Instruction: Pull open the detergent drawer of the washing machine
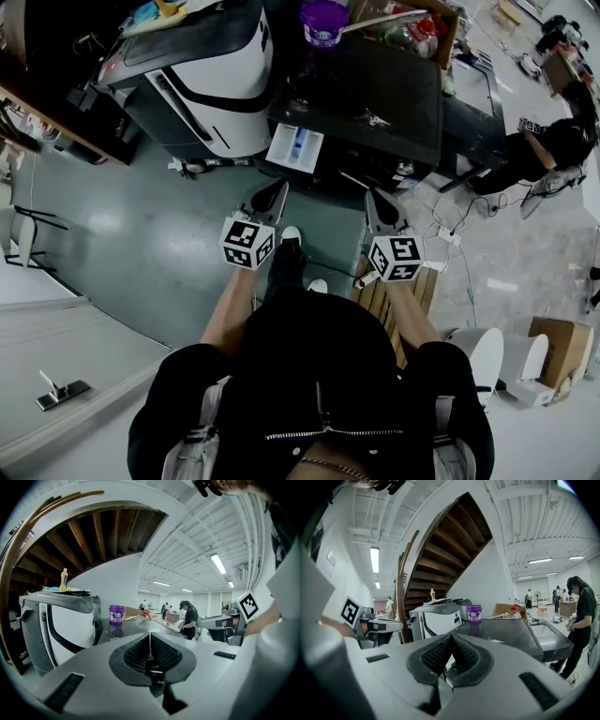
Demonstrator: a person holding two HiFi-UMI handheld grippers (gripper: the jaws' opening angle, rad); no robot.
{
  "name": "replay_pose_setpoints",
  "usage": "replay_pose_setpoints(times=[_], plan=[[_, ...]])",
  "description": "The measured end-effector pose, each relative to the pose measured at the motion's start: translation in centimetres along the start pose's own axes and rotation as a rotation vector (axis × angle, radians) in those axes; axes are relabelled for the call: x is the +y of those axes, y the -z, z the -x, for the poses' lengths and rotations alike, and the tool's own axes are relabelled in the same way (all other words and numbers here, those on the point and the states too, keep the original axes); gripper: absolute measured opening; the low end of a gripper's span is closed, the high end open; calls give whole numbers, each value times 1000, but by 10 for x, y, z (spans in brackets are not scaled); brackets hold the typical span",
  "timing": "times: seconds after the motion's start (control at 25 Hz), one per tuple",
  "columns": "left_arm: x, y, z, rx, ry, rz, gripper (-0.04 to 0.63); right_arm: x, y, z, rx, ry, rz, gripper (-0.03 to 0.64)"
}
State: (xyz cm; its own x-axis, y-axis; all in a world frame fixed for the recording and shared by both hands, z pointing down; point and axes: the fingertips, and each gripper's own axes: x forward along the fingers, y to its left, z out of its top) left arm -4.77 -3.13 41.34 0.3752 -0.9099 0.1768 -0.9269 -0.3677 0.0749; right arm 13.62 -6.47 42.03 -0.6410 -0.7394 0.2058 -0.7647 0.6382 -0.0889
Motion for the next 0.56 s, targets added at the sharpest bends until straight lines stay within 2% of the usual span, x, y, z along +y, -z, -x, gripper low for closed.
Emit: replay_pose_setpoints(times=[0.56], plan=[[6, 8, 2, 18, -6, 6, 25, 3, 5, -6, 11, -11, -19, 5]])
